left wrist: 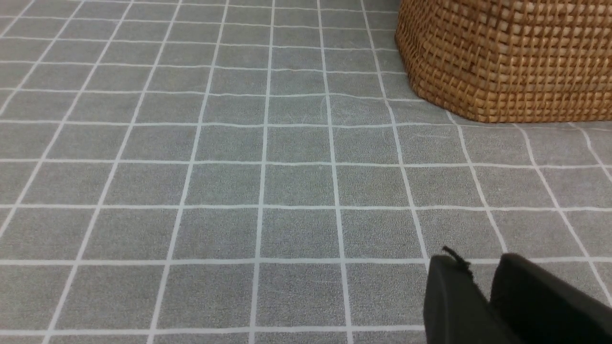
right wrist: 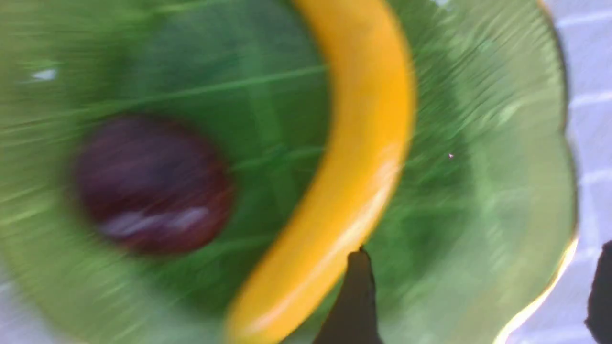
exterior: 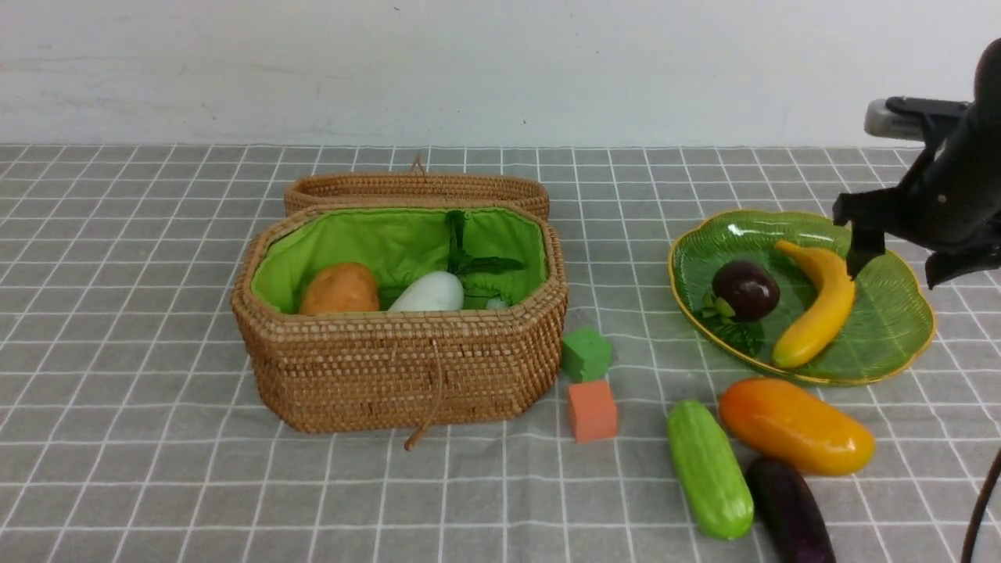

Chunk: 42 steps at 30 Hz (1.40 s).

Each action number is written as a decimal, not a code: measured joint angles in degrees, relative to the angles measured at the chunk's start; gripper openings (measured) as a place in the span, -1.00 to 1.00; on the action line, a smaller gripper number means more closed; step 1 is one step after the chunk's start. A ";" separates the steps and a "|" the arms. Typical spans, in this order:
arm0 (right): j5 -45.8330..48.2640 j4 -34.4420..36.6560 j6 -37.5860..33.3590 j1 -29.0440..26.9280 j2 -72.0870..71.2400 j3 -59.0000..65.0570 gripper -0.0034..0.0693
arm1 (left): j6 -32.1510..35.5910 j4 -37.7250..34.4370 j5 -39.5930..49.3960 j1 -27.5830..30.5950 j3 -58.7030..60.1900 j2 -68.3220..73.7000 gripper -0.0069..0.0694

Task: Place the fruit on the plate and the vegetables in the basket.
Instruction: Take a chayote with your right arm and place it on the basket on the left.

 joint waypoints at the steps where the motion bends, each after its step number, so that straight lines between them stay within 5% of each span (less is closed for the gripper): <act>1: -1.22 3.47 -1.06 2.04 -4.85 4.78 0.63 | 0.00 0.00 0.00 0.00 0.00 0.00 -0.47; 10: -3.81 8.47 -4.03 18.34 -13.61 22.85 0.55 | 0.00 0.00 0.00 0.00 0.00 0.00 -0.44; 16: -6.62 8.47 -4.03 23.45 -8.77 24.66 0.55 | 0.00 0.00 0.00 0.00 0.00 0.00 -0.43; 24: -7.13 8.45 -4.35 24.23 -1.30 24.66 0.29 | 0.00 0.00 0.00 0.00 0.00 0.00 -0.41; 36: -1.47 12.99 -8.22 24.23 -8.37 15.19 0.29 | 0.00 0.00 0.00 0.00 0.00 0.00 -0.38; 42: -4.70 29.90 -18.38 24.43 -10.88 0.87 0.29 | 0.00 0.00 0.00 0.00 0.00 0.00 -0.37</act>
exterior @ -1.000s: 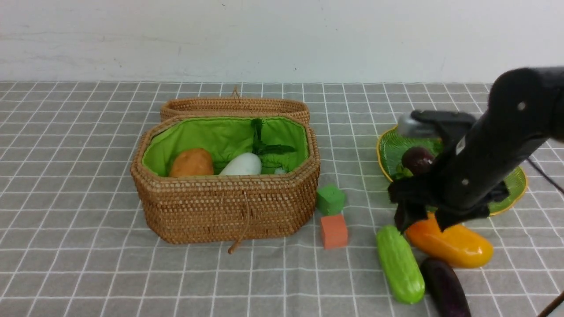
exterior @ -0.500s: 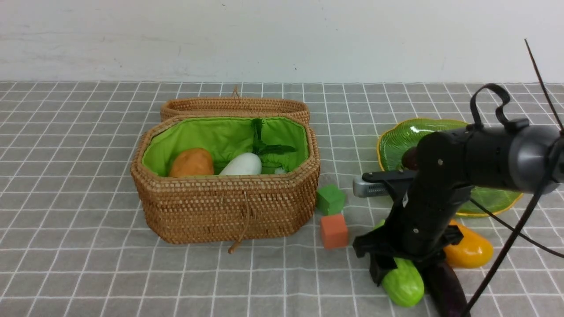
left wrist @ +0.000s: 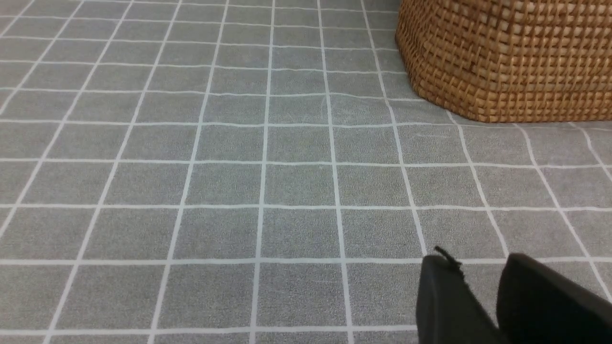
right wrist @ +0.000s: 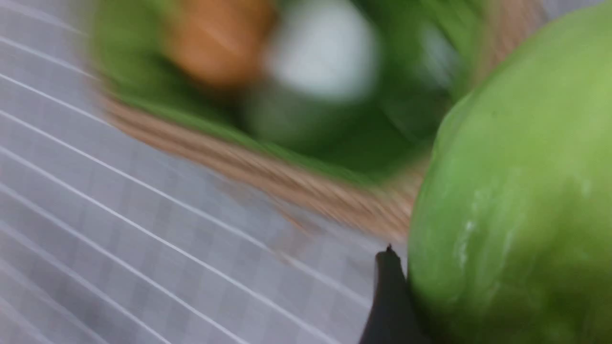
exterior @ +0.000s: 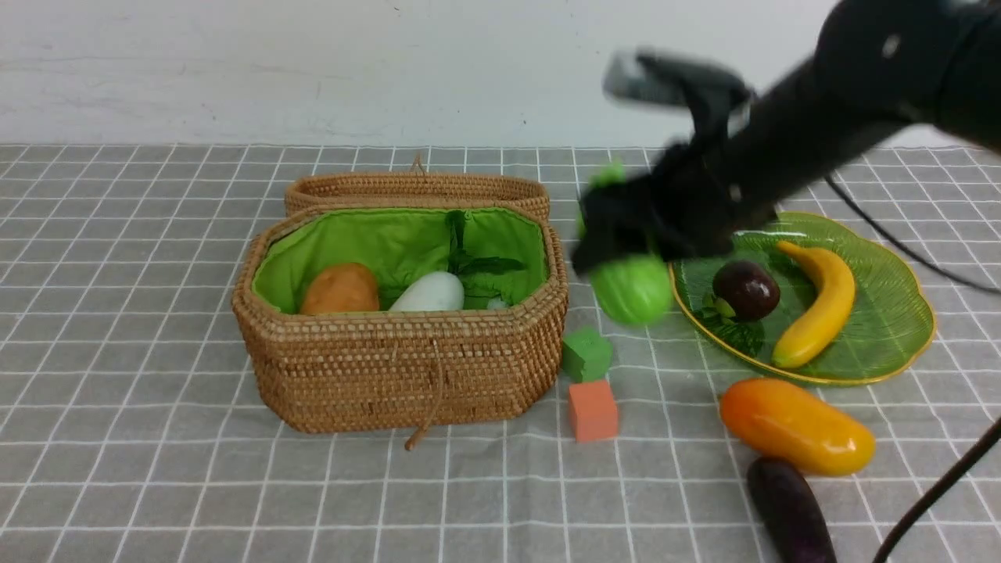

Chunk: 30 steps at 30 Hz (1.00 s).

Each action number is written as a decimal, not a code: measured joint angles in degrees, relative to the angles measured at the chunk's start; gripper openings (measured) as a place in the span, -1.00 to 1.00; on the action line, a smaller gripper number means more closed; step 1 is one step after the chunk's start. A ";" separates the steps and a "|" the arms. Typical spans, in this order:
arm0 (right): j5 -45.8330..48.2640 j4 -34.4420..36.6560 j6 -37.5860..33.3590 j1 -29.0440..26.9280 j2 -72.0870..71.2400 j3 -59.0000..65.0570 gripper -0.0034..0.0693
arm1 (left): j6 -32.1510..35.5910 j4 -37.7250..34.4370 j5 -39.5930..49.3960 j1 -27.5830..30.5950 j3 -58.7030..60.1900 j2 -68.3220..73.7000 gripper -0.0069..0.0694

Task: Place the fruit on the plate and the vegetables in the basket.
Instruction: Take a chayote with your right arm and place it on the basket on the left.

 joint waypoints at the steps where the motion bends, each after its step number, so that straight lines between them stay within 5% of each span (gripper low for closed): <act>1: -1.68 2.98 -2.65 0.13 0.06 -1.38 0.29 | 0.00 0.00 0.00 0.00 0.00 0.00 -0.37; 6: -14.98 19.35 -26.90 3.33 2.94 -4.82 0.29 | 0.00 0.00 0.00 0.00 0.00 0.00 -0.37; 11: -17.96 25.68 -40.71 5.73 10.97 -4.86 0.29 | 0.00 0.00 0.00 0.00 0.00 0.00 -0.37; 18: -19.32 25.73 -42.45 6.08 18.35 -4.33 0.29 | 0.00 0.00 0.00 0.00 0.00 0.00 -0.37; 21: -19.33 25.87 -42.44 6.08 17.89 -4.33 0.45 | 0.00 0.00 0.00 0.00 0.00 0.00 -0.37; 24: -18.49 25.95 -42.44 5.87 16.71 -4.33 0.85 | 0.00 0.00 0.00 0.00 0.00 0.00 -0.37; 30: -7.39 23.77 -38.75 3.34 13.06 -4.33 0.91 | 0.00 0.00 0.00 0.00 0.00 0.00 -0.37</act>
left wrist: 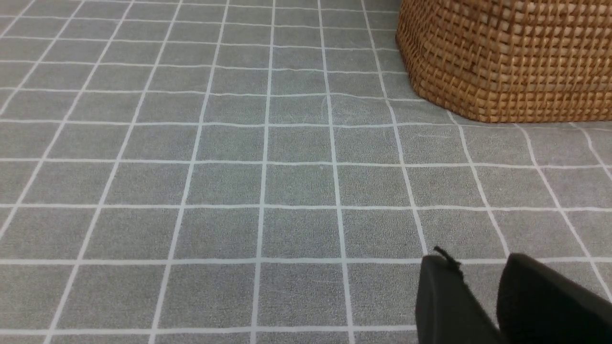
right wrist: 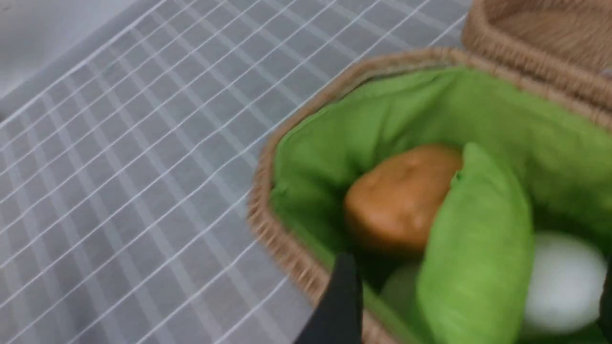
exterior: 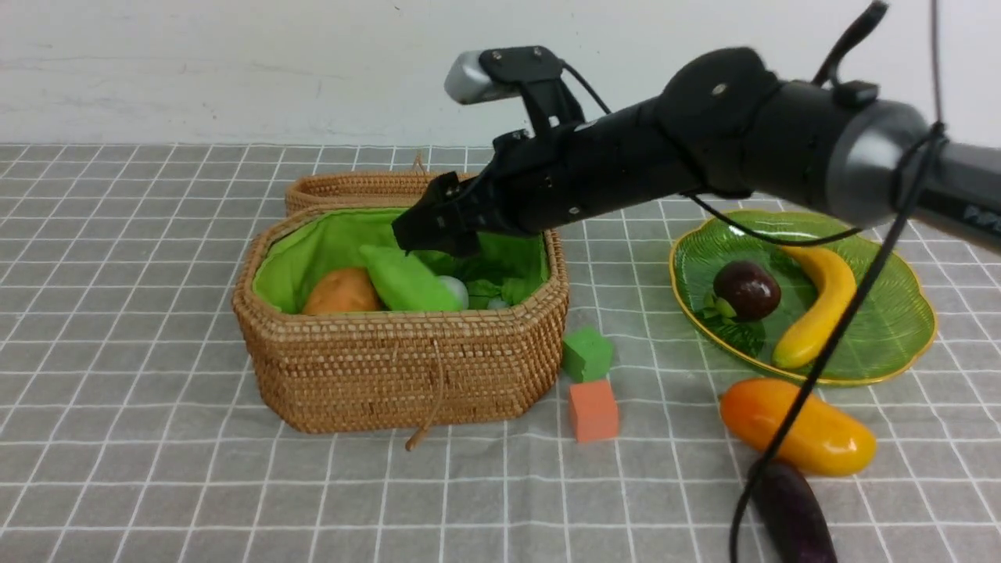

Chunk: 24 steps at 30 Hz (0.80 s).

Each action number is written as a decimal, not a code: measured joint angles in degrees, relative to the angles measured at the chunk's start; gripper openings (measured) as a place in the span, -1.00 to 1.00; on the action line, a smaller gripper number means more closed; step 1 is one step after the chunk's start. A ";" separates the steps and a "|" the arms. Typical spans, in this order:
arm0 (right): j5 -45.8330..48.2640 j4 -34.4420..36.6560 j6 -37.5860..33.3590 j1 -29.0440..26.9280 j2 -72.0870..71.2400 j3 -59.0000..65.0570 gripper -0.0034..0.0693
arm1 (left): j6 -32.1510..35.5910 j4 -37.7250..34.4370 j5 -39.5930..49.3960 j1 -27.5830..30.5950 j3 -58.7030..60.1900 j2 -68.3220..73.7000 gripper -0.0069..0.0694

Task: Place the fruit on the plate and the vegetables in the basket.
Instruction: Take a chayote with your right arm and place it on the basket on the left, then grab an eggplant with your right arm and place it in the basket on the left.

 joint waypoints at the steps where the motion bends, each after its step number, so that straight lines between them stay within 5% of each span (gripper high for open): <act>1: 0.75 -0.35 0.42 -0.12 -0.19 0.00 0.90 | 0.00 0.00 0.00 0.00 0.00 0.00 -0.37; 6: 24.65 -20.22 14.48 -0.96 -6.95 0.66 0.80 | 0.00 -0.07 0.00 0.09 0.00 0.00 -0.35; 12: 28.31 -39.24 29.11 0.06 -15.89 15.90 0.72 | 0.00 -0.07 0.00 0.09 0.00 0.00 -0.33; 16: 20.73 -48.47 41.48 -0.48 -21.77 32.22 0.72 | 0.00 -0.07 0.00 0.09 0.00 0.00 -0.33; 24: -1.05 -51.73 58.83 -3.65 -22.17 49.39 0.67 | 0.00 -0.07 0.00 0.09 0.00 0.00 -0.31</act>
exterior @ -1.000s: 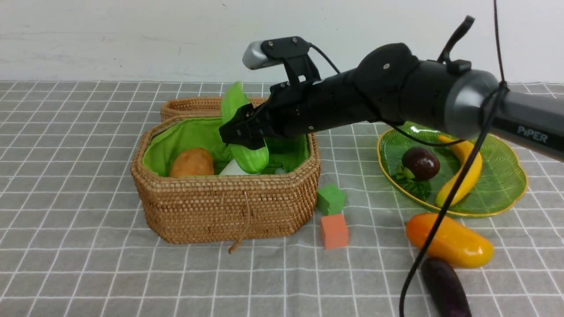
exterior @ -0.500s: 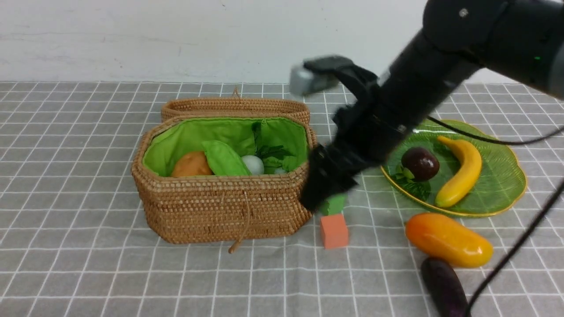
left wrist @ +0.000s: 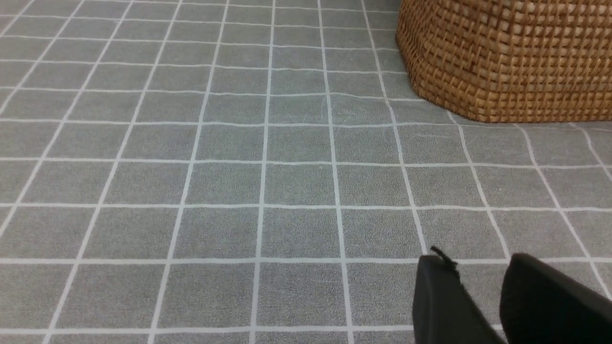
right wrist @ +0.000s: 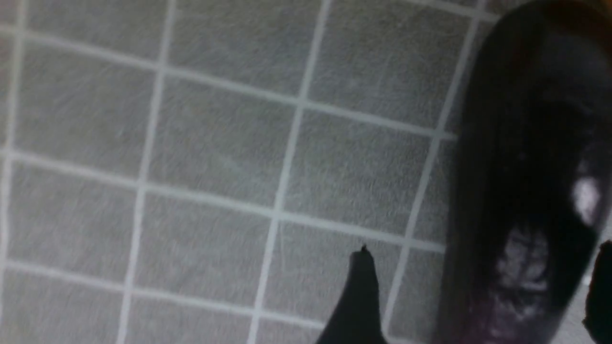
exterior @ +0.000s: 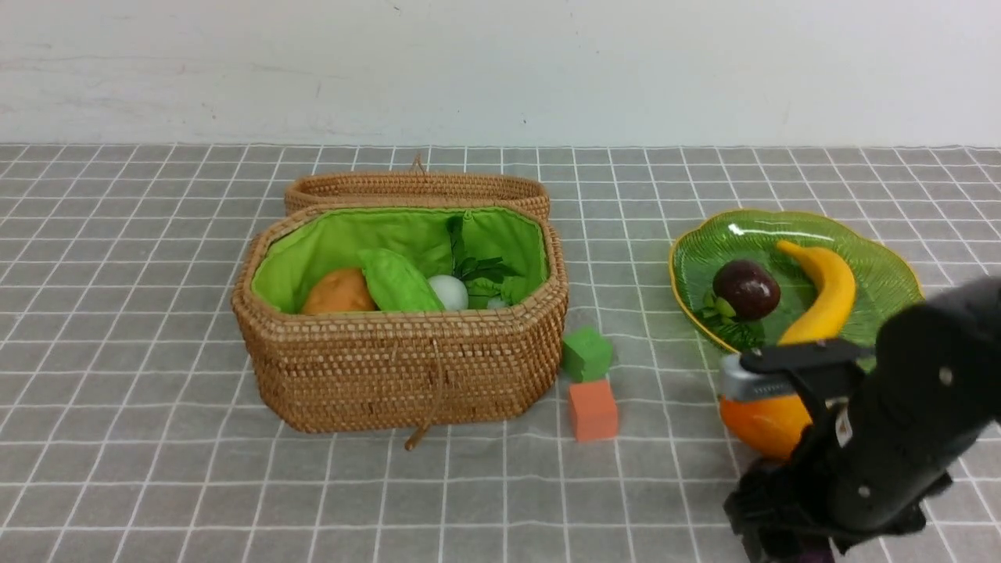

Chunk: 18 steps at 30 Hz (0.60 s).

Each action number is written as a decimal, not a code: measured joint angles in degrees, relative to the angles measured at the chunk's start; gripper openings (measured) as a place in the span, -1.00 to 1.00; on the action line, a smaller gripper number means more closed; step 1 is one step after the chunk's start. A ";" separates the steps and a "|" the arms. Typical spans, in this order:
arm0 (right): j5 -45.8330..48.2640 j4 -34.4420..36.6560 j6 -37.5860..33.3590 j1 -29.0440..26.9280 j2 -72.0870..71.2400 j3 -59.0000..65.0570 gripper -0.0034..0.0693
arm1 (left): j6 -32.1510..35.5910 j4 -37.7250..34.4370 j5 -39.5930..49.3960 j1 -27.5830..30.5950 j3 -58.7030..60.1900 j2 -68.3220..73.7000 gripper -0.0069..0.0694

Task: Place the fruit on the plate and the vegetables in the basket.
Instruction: Grab an eggplant with your right arm and place it in the basket on the left.

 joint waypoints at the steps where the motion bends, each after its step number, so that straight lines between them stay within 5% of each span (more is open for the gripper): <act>1: -2.24 0.39 0.84 -0.40 0.92 1.35 0.60 | 0.00 0.00 0.00 0.00 0.00 0.00 -0.31; 6: -3.21 3.62 -2.17 -0.87 3.35 2.58 0.01 | 0.00 0.00 0.00 0.00 0.00 0.00 -0.30; 18: 7.59 37.70 -34.91 3.03 0.31 -12.08 0.05 | 0.00 0.00 0.00 0.00 0.00 0.00 -0.28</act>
